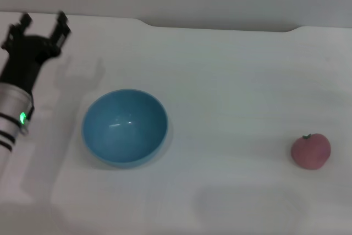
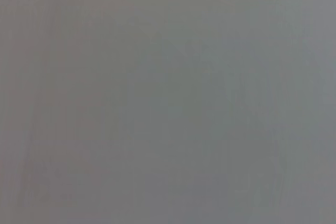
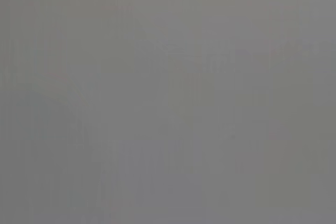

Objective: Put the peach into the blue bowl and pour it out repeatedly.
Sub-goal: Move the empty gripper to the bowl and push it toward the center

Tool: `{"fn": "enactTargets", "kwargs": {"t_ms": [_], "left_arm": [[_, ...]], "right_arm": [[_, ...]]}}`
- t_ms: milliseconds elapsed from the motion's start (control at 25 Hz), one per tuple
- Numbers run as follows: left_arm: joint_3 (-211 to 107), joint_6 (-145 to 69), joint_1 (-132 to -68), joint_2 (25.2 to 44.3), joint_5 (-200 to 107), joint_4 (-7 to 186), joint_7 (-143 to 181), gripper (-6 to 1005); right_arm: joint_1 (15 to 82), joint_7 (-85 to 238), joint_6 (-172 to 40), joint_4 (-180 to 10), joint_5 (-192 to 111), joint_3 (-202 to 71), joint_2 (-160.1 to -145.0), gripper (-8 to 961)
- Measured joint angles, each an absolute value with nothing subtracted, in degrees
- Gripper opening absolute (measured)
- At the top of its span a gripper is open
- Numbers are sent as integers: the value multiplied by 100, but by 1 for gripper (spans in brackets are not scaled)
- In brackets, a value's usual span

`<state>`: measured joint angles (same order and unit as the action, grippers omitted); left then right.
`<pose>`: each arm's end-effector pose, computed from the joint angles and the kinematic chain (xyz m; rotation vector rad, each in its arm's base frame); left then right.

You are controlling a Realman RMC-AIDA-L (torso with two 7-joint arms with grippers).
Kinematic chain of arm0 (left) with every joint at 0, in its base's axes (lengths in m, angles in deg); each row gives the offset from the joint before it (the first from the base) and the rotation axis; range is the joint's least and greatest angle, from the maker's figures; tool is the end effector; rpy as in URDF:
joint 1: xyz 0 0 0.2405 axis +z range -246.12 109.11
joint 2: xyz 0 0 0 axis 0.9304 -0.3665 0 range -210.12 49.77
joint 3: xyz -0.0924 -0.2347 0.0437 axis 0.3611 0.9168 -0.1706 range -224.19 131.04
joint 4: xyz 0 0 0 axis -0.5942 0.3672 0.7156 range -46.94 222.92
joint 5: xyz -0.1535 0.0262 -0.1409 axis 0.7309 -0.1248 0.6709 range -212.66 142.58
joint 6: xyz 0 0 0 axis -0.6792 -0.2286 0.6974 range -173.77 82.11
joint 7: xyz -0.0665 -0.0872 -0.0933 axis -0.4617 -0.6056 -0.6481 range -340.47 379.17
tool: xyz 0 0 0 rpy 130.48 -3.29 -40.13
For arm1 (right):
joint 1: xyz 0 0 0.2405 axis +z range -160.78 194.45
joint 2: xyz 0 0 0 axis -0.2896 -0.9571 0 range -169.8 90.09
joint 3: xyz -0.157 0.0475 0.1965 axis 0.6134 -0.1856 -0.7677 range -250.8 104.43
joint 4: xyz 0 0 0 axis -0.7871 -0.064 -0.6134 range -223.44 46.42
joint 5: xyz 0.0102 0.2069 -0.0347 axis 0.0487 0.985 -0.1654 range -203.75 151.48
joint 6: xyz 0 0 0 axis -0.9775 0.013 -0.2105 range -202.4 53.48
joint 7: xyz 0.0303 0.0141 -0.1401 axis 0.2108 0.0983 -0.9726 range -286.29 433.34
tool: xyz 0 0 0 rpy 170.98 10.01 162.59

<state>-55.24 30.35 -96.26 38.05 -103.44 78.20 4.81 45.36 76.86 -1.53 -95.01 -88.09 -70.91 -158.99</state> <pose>-0.3293 0.3201 -0.0079 -1.4925 -0.6373 -0.8422 0.3490 0.3295 0.0173 -1.3209 0.5634 0.6416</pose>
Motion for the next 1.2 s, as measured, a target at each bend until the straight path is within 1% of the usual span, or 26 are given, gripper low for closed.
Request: {"fn": "enactTargets", "kwargs": {"t_ms": [320,480,560,720,840,1000,1040,1080,1200], "left_arm": [[-5407,2735,-10356,3762,-10742,9008,-429,795],[-6209,1679,-10614,3756,-11183,10085,-2191,795],[-7071,1049,-10621,3753,-11243,10722,-3233,795],[-9019,71,-10253,3716,-11465,12325,-5464,797],[-10048,-134,-9840,3610,-12052,13557,-6947,795],[-10471,388,-9376,3551,-13249,14900,-8536,796],[-10487,777,-9179,3566,-14182,15583,-9504,796],[-10487,777,-9179,3566,-14182,15583,-9504,797],[-10432,1786,-9042,3600,-15636,16609,-11133,797]], "right_arm": [[4574,7686,-150,-9662,-8809,-7162,-15900,510],[4550,7686,-150,-9712,-8808,-7162,-15909,508],[4538,7686,-150,-9742,-8809,-7162,-15911,508],[4534,7686,-150,-9810,-8808,-7161,-15912,507],[4545,7686,-150,-9835,-8809,-7160,-15912,506],[4557,7686,-151,-9846,-8823,-7160,-15912,505],[4557,7686,-167,-9846,-8828,-7160,-15912,504],[4558,7686,-181,-9846,-8828,-7160,-15911,504],[4564,7686,-202,-9843,-8827,-7160,-15906,503]]}}
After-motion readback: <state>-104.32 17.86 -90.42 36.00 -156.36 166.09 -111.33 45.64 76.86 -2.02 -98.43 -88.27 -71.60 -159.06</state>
